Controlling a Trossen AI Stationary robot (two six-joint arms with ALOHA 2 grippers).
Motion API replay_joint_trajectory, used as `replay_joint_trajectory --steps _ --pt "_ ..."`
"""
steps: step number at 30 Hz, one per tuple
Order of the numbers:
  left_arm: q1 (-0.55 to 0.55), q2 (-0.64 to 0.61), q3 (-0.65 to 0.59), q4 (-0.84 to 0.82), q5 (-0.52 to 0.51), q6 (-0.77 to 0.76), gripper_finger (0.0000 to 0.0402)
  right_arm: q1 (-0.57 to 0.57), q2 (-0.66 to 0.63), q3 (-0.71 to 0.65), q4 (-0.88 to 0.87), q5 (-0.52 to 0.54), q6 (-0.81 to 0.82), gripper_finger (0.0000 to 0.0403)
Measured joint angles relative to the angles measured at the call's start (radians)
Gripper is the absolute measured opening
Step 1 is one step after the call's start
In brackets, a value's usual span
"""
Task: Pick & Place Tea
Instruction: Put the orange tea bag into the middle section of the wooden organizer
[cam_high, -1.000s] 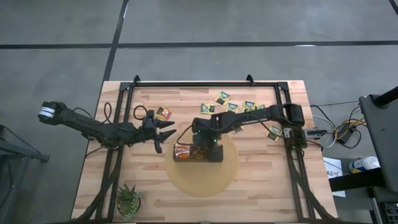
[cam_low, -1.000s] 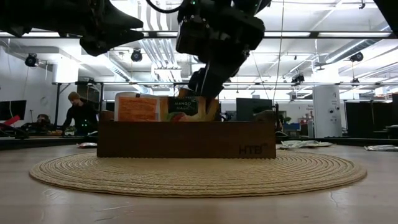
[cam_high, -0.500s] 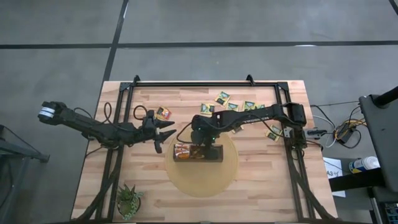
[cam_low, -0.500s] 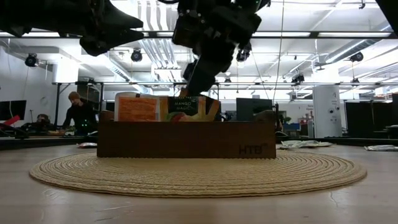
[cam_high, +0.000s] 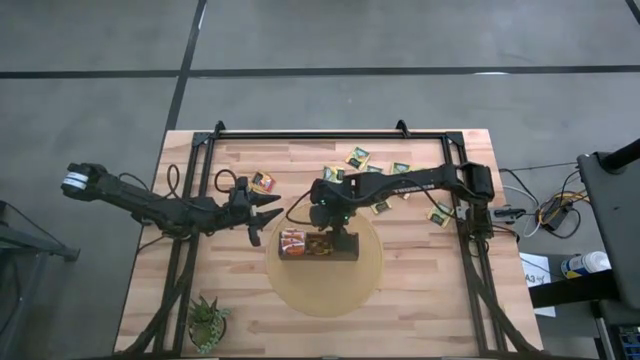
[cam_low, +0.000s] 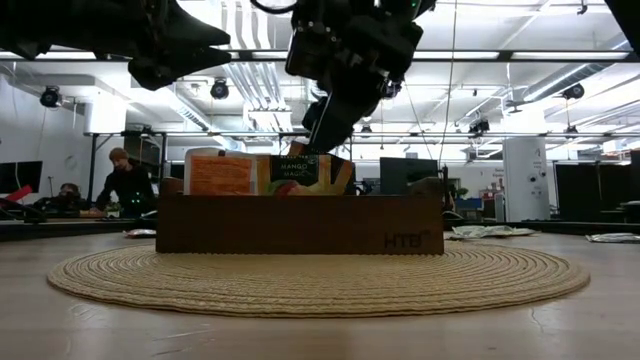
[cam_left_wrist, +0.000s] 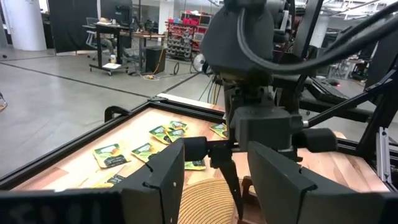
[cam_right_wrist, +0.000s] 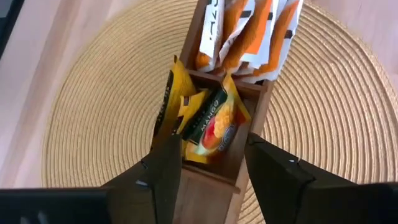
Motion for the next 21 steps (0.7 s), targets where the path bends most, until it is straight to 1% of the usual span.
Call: replay_joint_trajectory --steps 21 --pt "0.0 0.0 0.0 0.0 0.0 0.0 0.017 0.02 0.003 -0.003 0.011 -0.019 0.008 0.0173"
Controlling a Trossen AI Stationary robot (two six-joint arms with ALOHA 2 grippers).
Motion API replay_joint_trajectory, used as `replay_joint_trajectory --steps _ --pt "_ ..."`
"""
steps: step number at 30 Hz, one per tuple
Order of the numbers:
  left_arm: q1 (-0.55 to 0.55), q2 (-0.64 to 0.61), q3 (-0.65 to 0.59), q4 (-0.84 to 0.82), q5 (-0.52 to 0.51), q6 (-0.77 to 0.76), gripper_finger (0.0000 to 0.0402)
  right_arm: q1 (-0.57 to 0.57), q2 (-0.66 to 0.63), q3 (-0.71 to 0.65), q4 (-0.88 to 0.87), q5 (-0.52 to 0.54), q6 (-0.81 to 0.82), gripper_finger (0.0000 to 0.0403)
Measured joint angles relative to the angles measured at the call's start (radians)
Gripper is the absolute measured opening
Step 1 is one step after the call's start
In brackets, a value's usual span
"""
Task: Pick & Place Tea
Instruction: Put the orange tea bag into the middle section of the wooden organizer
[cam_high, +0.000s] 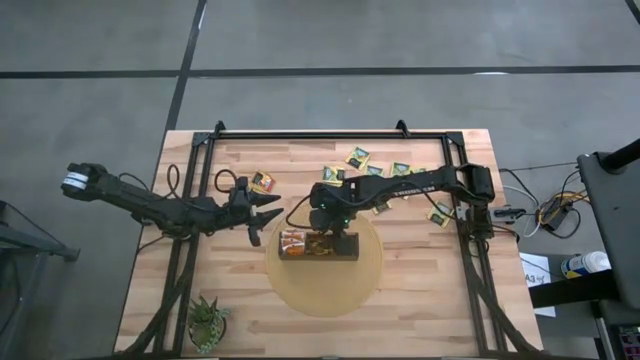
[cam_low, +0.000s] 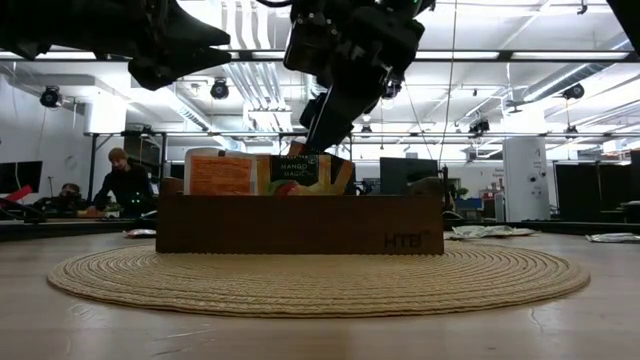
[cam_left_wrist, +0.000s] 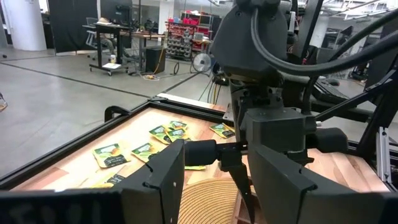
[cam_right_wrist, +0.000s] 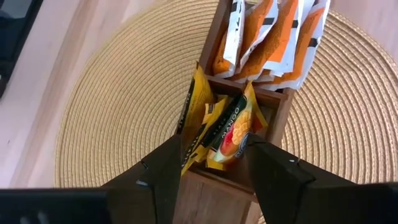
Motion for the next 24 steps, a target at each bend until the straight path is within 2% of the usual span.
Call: replay_joint_trajectory --steps 19,24 --pt "0.0 0.0 0.0 0.0 0.0 -0.002 0.017 0.001 0.026 -0.01 0.126 0.053 0.029 0.0162" --pt "0.0 0.0 0.0 0.0 0.0 -0.001 0.017 -0.001 -0.012 -0.011 0.125 0.059 0.037 0.0154"
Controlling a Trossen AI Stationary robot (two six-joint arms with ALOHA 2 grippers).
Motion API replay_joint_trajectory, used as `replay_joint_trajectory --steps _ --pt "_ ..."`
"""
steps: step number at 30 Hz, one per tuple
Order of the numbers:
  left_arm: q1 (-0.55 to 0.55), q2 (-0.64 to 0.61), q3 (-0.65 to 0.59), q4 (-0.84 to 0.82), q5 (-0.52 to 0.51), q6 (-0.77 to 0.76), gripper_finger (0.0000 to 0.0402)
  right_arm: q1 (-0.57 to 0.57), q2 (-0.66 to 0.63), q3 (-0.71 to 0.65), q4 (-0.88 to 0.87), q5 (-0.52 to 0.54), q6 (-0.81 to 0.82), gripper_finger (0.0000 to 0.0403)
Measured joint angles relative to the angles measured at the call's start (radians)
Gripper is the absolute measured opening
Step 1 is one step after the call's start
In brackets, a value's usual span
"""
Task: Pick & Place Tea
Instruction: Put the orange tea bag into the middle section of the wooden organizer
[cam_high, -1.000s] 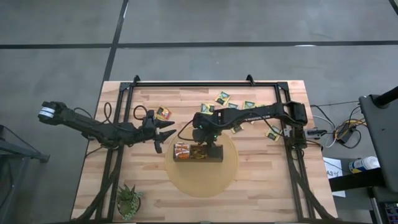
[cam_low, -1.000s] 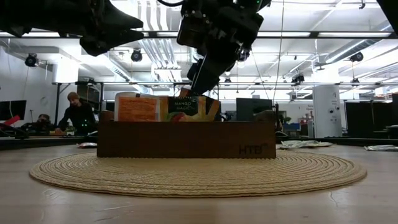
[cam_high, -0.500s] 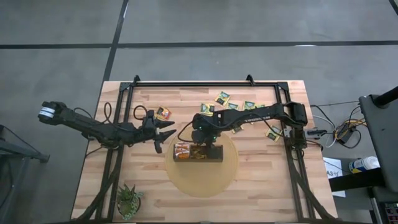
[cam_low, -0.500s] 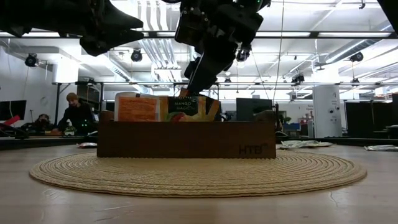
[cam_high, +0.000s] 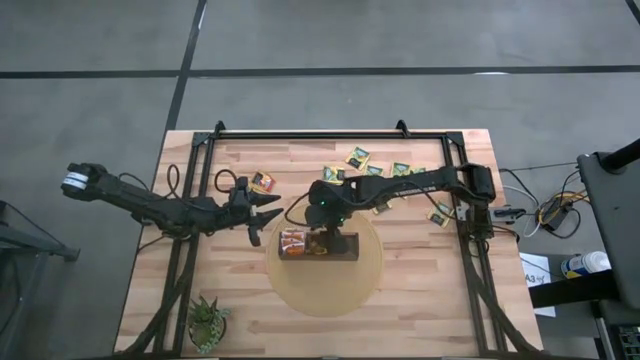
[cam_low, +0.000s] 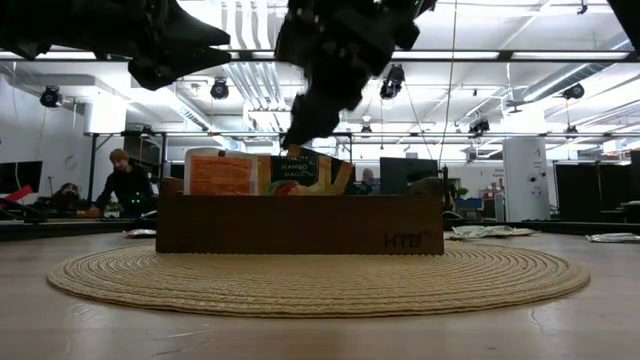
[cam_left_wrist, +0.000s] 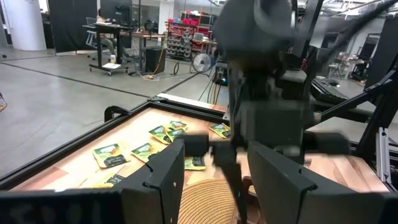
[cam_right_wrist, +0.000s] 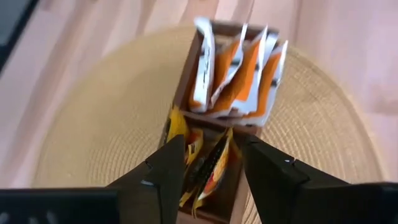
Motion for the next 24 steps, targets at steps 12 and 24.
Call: replay_joint_trajectory --steps 12,24 --pt "0.0 0.0 0.0 -0.004 0.0 0.005 0.017 0.029 -0.059 -0.006 -0.067 0.026 0.024 0.0124" --pt "0.0 0.0 0.0 -0.007 0.0 0.004 0.017 0.066 -0.052 -0.06 -0.048 0.118 0.047 0.0068"
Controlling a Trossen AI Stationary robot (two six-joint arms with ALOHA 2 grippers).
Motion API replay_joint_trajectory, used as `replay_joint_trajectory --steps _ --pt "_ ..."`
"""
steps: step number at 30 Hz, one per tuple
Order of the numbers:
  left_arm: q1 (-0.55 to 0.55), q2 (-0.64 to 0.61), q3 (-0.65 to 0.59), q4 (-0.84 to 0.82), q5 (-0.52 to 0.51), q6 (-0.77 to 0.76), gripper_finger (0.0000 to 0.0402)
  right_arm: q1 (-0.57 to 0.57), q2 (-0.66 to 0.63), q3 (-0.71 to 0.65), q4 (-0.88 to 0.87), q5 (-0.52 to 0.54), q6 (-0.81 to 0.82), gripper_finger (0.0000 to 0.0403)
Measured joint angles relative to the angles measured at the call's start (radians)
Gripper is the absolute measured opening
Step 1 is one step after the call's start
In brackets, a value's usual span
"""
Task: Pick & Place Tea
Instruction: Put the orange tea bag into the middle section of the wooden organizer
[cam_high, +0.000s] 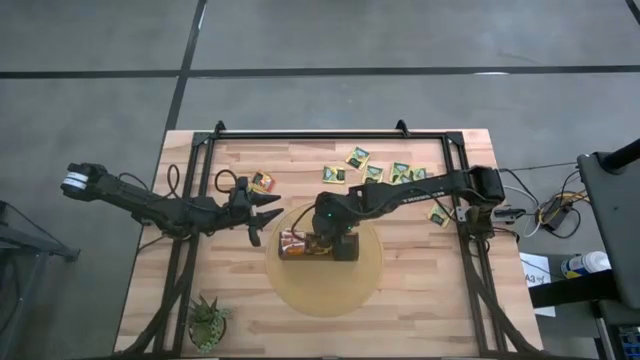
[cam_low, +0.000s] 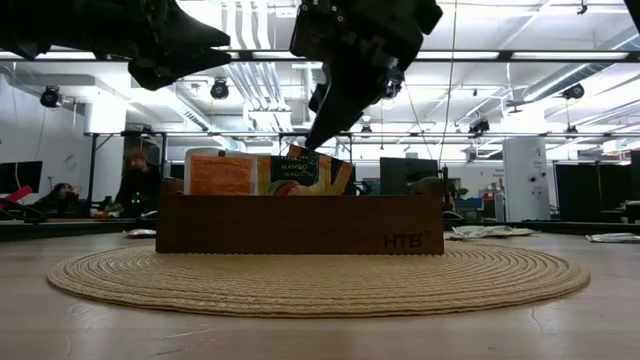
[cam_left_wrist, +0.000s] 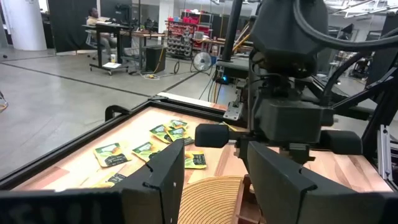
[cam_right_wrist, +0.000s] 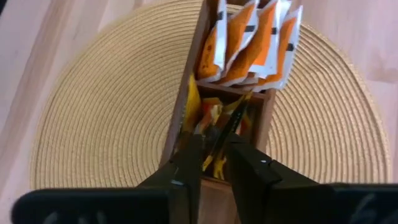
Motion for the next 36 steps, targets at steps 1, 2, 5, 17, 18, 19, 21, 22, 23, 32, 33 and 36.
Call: replay_joint_trajectory --steps 1,2,5,17,18,19,21,22,23,32,33,36 --pt "0.0 0.0 0.0 0.0 0.0 0.0 0.017 0.0 0.0 -0.001 0.001 0.002 0.001 0.0063" --pt "0.0 0.0 0.0 0.0 0.0 0.0 0.017 0.0 0.0 -0.002 0.002 0.002 0.002 0.0058" --pt "0.0 0.0 0.0 0.0 0.0 0.0 0.017 0.003 0.0 -0.003 0.02 0.002 0.003 0.0044" --pt "0.0 -0.001 0.0 0.0 0.0 -0.001 0.017 0.004 0.0 -0.006 0.062 0.001 -0.009 0.0009" --pt "0.0 -0.001 0.0 0.0 0.0 -0.001 0.017 0.004 0.0 -0.007 0.062 0.0 -0.01 0.0008" --pt "0.0 -0.001 0.0 0.0 0.0 -0.002 0.017 0.003 0.0 -0.007 0.062 -0.003 -0.01 0.0008" --pt "0.0 -0.001 0.0 0.0 0.0 -0.002 0.017 0.003 0.0 -0.008 0.059 -0.007 -0.009 0.0008" --pt "0.0 -0.001 0.0 0.0 0.0 -0.002 0.017 0.004 0.0 -0.009 0.059 -0.009 -0.009 0.0008" --pt "0.0 -0.001 0.0 0.0 0.0 -0.002 0.017 0.004 0.0 -0.01 0.06 -0.01 -0.009 0.0008" --pt "0.0 -0.001 0.0 0.0 0.0 -0.003 0.017 0.004 0.0 -0.067 0.151 -0.017 0.0 0.0008" --pt "0.0 -0.001 0.0 0.0 0.0 -0.003 0.017 0.004 0.0 -0.069 0.165 -0.017 -0.001 0.0008" --pt "0.0 -0.001 0.0 0.0 0.0 -0.003 0.017 0.004 0.0 -0.075 0.216 -0.014 0.0 0.0008"
